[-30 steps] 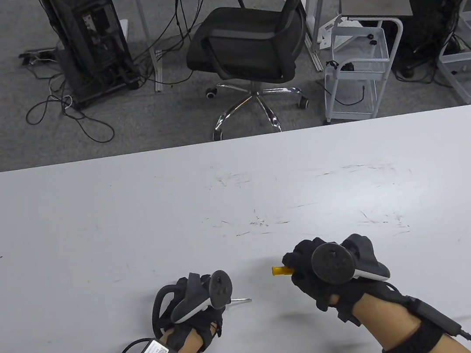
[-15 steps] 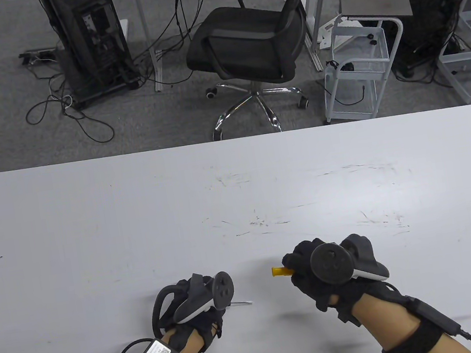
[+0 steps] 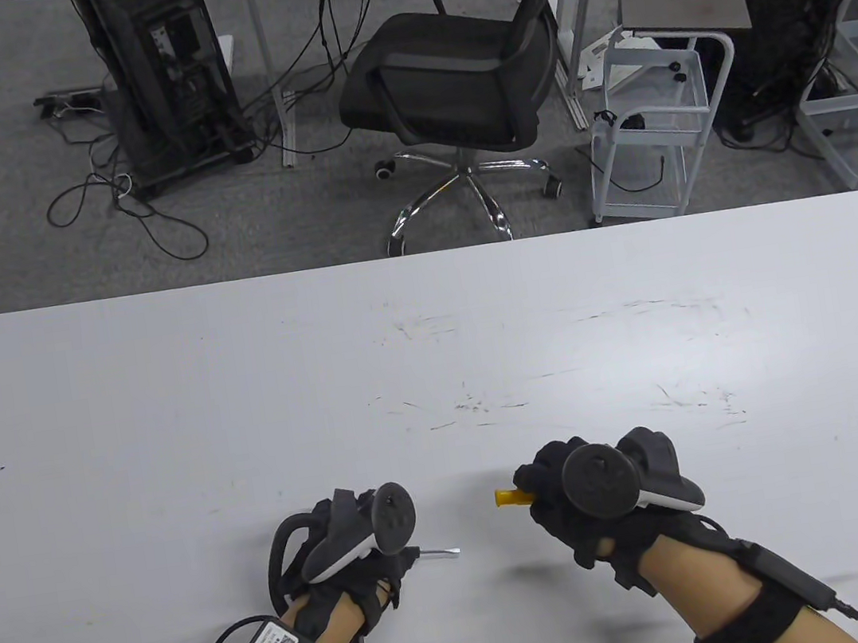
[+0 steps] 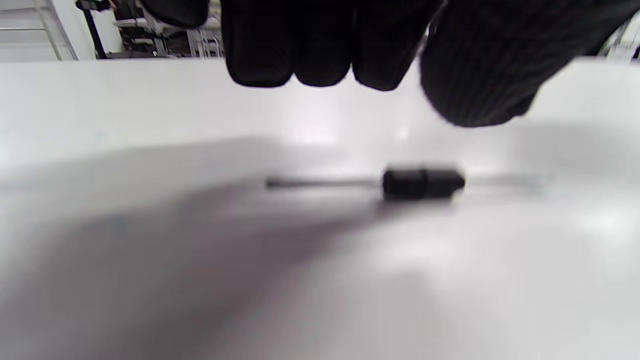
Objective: Separate screwdriver from screwdriver handle
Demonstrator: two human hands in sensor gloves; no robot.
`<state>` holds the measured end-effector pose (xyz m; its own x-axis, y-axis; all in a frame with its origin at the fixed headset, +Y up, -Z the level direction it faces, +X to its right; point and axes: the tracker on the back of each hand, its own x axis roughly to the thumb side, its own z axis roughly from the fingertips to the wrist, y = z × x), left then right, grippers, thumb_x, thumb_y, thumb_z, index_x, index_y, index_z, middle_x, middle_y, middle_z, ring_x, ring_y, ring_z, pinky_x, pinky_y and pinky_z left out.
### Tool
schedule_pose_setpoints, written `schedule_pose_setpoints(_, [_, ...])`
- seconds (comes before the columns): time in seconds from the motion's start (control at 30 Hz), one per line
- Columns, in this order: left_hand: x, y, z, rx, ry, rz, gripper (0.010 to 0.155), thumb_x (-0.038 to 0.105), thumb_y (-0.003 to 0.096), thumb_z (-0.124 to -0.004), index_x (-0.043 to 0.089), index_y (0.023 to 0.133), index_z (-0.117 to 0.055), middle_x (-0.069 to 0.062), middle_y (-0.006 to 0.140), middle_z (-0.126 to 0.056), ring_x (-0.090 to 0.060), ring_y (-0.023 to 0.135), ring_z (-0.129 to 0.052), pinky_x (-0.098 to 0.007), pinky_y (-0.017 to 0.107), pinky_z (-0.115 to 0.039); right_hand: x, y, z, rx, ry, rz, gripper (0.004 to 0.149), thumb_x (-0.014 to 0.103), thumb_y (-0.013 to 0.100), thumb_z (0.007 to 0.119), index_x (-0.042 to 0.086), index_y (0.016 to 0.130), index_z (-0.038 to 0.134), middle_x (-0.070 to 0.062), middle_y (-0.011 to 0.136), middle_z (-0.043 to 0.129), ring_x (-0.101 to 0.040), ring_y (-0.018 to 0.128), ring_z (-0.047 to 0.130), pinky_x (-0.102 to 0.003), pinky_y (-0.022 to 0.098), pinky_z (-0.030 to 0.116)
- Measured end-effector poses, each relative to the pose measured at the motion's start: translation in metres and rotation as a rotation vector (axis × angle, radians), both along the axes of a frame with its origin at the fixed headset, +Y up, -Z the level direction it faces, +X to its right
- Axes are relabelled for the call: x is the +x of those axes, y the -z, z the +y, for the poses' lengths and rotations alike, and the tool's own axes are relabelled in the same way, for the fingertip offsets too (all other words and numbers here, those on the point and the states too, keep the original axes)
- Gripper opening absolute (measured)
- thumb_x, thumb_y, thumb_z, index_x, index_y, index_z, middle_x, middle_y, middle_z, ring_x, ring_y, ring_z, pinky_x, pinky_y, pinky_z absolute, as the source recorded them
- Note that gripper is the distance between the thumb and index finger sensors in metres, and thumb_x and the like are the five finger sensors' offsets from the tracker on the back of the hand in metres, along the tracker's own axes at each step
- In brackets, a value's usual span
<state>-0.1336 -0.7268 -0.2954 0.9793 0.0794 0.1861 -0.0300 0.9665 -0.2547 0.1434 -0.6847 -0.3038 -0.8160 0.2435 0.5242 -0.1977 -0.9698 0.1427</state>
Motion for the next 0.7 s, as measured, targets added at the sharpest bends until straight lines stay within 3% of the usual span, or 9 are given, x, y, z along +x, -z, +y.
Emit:
schedule_pose_setpoints(0.2, [-0.029,-0.008,0.040,0.160,-0.231,0.065,0.081,0.066,0.0412,-0.077,0.034,0.109,-0.047,0.003,0.117,-0.042,-0.038,0.114,-0.047,-0.062,0.080,-0.040,-0.013,0.001,-0.030,-0.085,-0.113,0.003,0.048,0.037,0.053,0.091,0.017,0.095,0.080,-0.007,0.093,0.077,-0.039,0.072,0.088,-0.053,0.053,0.078])
schedule_pose_setpoints(0.33, [-0.041,-0.014,0.060,0.245,-0.284,0.082,0.087,0.067,0.0412,-0.076,0.035,0.111,-0.036,0.005,0.118,-0.032,-0.039,0.117,-0.032,-0.065,0.080,-0.032,-0.018,0.001,-0.044,-0.104,-0.183,-0.012,0.048,0.037,0.053,0.091,0.017,0.095,0.080,-0.007,0.092,0.078,-0.040,0.072,0.090,-0.052,0.052,0.079])
schedule_pose_setpoints(0.7, [-0.047,-0.015,0.064,0.228,-0.250,0.089,0.092,0.073,0.0392,-0.074,0.037,0.112,-0.031,0.006,0.119,-0.024,-0.038,0.117,-0.021,-0.066,0.080,-0.026,-0.019,0.002,-0.059,-0.109,-0.280,-0.035,0.049,0.038,0.053,0.092,0.017,0.095,0.080,-0.006,0.092,0.080,-0.039,0.072,0.090,-0.052,0.052,0.078])
